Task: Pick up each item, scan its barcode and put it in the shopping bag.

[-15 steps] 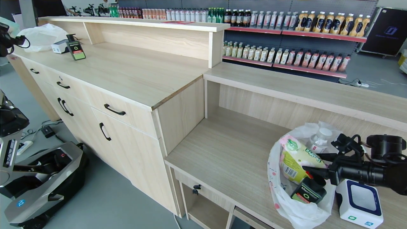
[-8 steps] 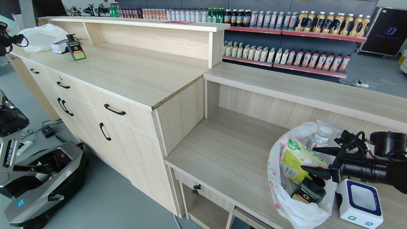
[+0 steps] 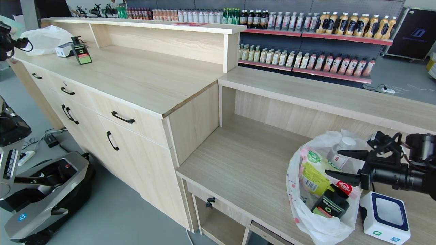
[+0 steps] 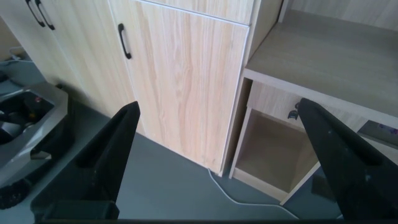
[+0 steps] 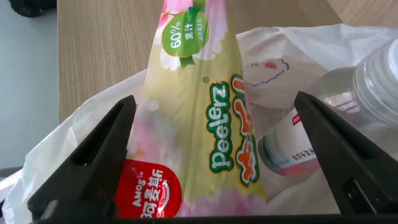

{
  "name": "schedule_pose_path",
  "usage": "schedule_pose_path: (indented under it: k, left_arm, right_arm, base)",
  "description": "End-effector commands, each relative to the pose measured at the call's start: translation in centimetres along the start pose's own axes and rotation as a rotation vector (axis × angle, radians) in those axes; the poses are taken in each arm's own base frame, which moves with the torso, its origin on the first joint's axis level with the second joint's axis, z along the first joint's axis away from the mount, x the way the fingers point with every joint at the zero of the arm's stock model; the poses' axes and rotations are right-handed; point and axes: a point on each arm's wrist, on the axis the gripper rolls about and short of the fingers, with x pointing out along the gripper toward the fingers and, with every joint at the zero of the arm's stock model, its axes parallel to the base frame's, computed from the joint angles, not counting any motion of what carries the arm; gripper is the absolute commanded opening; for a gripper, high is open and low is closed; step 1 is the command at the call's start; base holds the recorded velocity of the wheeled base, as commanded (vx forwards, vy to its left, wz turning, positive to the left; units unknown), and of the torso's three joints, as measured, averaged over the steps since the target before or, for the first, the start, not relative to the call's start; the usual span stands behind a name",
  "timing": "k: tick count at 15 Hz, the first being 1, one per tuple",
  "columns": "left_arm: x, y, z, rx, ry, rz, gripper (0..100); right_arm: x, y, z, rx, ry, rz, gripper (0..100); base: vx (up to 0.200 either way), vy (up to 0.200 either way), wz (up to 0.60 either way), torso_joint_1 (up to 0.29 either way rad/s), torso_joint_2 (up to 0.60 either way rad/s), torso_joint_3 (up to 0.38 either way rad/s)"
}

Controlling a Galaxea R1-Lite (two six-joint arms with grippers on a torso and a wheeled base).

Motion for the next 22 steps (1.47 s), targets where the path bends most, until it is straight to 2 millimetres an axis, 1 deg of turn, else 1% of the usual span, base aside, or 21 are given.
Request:
schedule_pose_path:
  k: [1,3,4,6,8,9,11,12,13,14,15,16,17,19,21,22]
  left_arm:
    - [0.0,0.0,0.0,0.0,0.001,0.0,100]
    - [0.0,0.0,0.0,0.0,0.001,0.0,100]
    - [0.0,0.0,0.0,0.0,0.001,0.0,100]
    - [0.0,0.0,0.0,0.0,0.001,0.0,100]
    - [0.0,0.0,0.0,0.0,0.001,0.0,100]
    - [0.0,0.0,0.0,0.0,0.001,0.0,100]
    - [0.0,0.0,0.0,0.0,0.001,0.0,100]
    - [0.0,0.0,0.0,0.0,0.001,0.002,100]
    - [0.0,0.0,0.0,0.0,0.001,0.0,100]
    - [0.0,0.0,0.0,0.0,0.001,0.0,100]
    - [0.0,0.0,0.0,0.0,0.001,0.0,100]
    - [0.0,0.0,0.0,0.0,0.001,0.0,100]
    - [0.0,0.0,0.0,0.0,0.001,0.0,100]
    - [0.0,0.0,0.0,0.0,0.001,0.0,100]
    - [0.0,0.0,0.0,0.0,0.001,0.0,100]
    - [0.0,0.0,0.0,0.0,0.001,0.0,100]
  right_arm:
    - [-1.0,0.3,2.0,-0.022,-0.039,-0.022,100]
    - [-2.2,0.9,4.2,-0.07,-0.083,-0.041,100]
    - [-2.3,1.0,4.4,-0.074,-0.086,-0.043,100]
    - [-3.7,1.7,6.3,-0.123,-0.129,-0.069,100]
    - [-4.5,2.0,7.6,-0.161,-0.16,-0.087,100]
    - [-5.1,2.3,8.5,-0.199,-0.187,-0.104,100]
    - [-6.5,3.3,10.1,-0.269,-0.219,-0.154,100]
    - [-7.5,3.8,11.1,-0.299,-0.221,-0.231,100]
    - [-8.4,4.1,12.7,-0.329,-0.234,-0.337,100]
    - [-9.1,4.4,14.6,-0.349,-0.278,-0.356,100]
    - [-9.6,4.5,15.7,-0.33,-0.309,-0.363,100]
    - [-10.9,4.9,17.8,-0.293,-0.357,-0.397,100]
    - [-11.8,5.3,18.9,-0.259,-0.356,-0.412,100]
    - [-14.9,5.8,20.6,-0.2,-0.287,-0.474,100]
    - [-16.5,6.7,21.7,-0.114,-0.205,-0.499,100]
    - [-17.0,7.2,21.7,-0.065,-0.154,-0.554,100]
  base:
    - [0.0,0.0,0.0,0.0,0.0,0.0]
    - [0.0,0.0,0.0,0.0,0.0,0.0]
    - [0.0,0.0,0.0,0.0,0.0,0.0]
    - [0.0,0.0,0.0,0.0,0.0,0.0]
    - [0.0,0.0,0.0,0.0,0.0,0.0]
    - [0.0,0.0,0.0,0.0,0.0,0.0]
    - [0.0,0.0,0.0,0.0,0.0,0.0]
    - [0.0,0.0,0.0,0.0,0.0,0.0]
    - [0.0,0.0,-0.6,-0.08,0.17,0.115]
    - [0.0,0.0,-0.6,-0.11,0.25,0.134]
    - [0.0,0.0,-0.6,-0.041,0.09,0.071]
    - [0.0,0.0,-0.6,-0.027,0.05,0.036]
    - [0.0,0.0,-0.6,0.007,0.04,0.007]
    - [0.0,0.0,-0.6,0.002,0.02,0.009]
    - [0.0,0.0,-0.6,-0.002,0.0,0.002]
    - [0.0,0.0,-0.6,0.002,0.0,0.002]
